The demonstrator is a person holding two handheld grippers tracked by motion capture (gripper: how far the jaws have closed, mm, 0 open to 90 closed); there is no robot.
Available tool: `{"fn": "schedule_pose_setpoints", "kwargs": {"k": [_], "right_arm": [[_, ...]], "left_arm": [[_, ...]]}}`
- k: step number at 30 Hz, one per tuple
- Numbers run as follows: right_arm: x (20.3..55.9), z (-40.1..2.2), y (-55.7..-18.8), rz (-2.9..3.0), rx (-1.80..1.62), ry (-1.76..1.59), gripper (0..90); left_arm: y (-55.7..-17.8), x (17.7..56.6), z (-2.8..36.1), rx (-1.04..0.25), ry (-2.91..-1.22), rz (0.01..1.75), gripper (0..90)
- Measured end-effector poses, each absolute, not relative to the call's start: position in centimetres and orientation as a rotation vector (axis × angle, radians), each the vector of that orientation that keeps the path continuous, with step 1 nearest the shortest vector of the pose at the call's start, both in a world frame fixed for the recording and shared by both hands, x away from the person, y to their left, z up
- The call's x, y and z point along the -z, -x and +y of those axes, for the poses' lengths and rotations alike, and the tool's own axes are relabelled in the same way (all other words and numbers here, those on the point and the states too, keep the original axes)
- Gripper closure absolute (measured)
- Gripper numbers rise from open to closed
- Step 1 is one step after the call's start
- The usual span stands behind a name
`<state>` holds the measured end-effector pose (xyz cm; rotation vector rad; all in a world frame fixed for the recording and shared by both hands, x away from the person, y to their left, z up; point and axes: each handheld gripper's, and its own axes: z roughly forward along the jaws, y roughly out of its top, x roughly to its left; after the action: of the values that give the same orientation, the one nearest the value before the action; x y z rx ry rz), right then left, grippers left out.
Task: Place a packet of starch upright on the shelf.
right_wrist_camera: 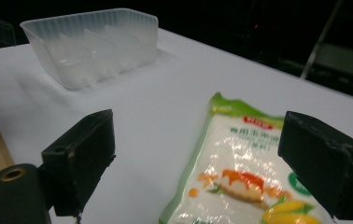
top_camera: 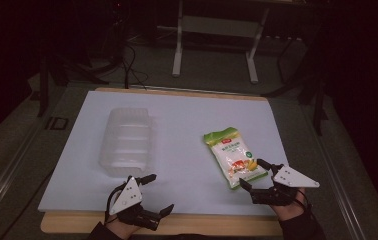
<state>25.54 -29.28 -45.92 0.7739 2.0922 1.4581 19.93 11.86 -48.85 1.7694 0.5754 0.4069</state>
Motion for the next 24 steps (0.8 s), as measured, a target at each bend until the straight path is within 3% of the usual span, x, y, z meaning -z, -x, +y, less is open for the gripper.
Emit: {"fn": "schedule_pose_setpoints", "kwargs": {"k": [24], "right_arm": [[41.6,-29.9,-29.8,2.005,-1.444,-0.782,11.0]], "left_arm": [[-21.0,48.0,11.8,-0.432,-1.775,0.557,0.5]]}}
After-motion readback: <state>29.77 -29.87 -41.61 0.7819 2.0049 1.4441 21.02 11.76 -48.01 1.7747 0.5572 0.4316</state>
